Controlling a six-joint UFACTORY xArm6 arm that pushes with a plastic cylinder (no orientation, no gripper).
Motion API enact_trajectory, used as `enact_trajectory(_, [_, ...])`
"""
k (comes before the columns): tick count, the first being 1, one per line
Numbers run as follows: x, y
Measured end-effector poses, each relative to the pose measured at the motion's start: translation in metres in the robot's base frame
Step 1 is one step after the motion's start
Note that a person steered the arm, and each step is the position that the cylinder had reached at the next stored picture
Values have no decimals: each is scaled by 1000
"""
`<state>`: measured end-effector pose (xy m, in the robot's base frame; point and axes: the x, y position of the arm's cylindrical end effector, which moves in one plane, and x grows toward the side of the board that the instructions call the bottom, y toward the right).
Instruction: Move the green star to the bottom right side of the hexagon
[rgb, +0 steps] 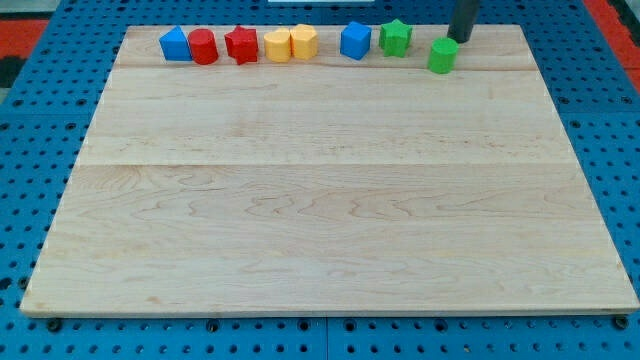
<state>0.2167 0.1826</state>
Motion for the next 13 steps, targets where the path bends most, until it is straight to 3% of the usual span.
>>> enact_trajectory(2, [-19, -63])
enact_trajectory(4, [41, -69])
enact_trajectory(8, [22, -61])
enact_trajectory(11, [75, -89])
enact_trajectory(13, [67, -67])
